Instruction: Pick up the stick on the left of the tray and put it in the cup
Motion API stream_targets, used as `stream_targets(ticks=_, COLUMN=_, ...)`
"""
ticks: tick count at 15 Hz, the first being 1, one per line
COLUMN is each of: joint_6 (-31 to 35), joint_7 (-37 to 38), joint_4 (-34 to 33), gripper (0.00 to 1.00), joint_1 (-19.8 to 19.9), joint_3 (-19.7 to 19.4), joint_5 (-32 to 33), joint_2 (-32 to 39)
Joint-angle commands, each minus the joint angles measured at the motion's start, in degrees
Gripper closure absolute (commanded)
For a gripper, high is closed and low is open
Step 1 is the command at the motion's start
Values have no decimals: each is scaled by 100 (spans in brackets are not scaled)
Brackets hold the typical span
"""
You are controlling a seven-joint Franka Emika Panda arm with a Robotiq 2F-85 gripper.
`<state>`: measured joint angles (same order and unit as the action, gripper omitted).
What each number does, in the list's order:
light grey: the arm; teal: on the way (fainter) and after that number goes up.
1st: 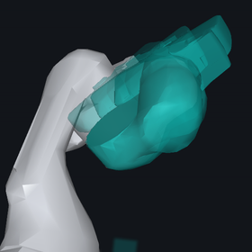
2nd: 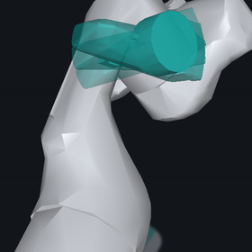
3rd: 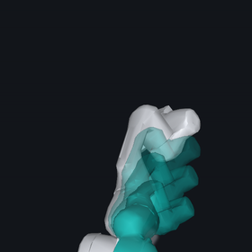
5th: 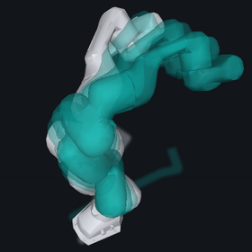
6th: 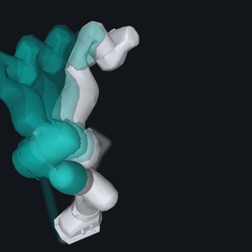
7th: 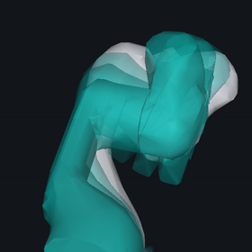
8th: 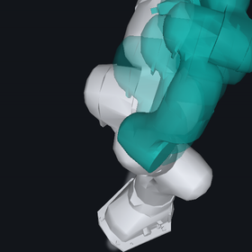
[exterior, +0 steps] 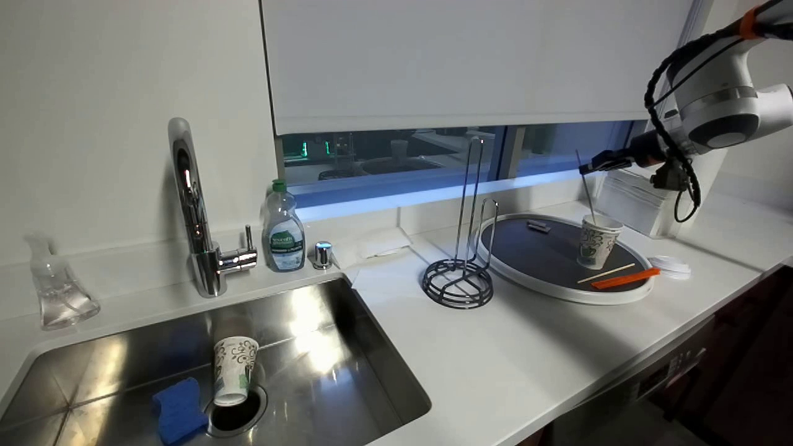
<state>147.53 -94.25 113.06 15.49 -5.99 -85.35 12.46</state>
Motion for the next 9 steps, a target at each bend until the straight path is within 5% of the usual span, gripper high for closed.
stream_targets(ticks=1, joint_6=240, joint_7=-554, joint_4=7, gripper=91, joint_1=-7, joint_3=42, joint_5=-424, joint_2=70)
stream_targets(ticks=2, joint_6=269, joint_7=-625, joint_4=13, gripper=67, joint_1=-6, joint_3=43, joint_5=-463, joint_2=72)
stream_targets(ticks=4, joint_6=231, joint_7=-693, joint_4=25, gripper=64, joint_1=4, joint_3=35, joint_5=-486, joint_2=69)
stream_targets(ticks=9, joint_6=101, joint_7=-692, joint_4=62, gripper=26, joint_1=34, joint_3=17, joint_5=-438, joint_2=2)
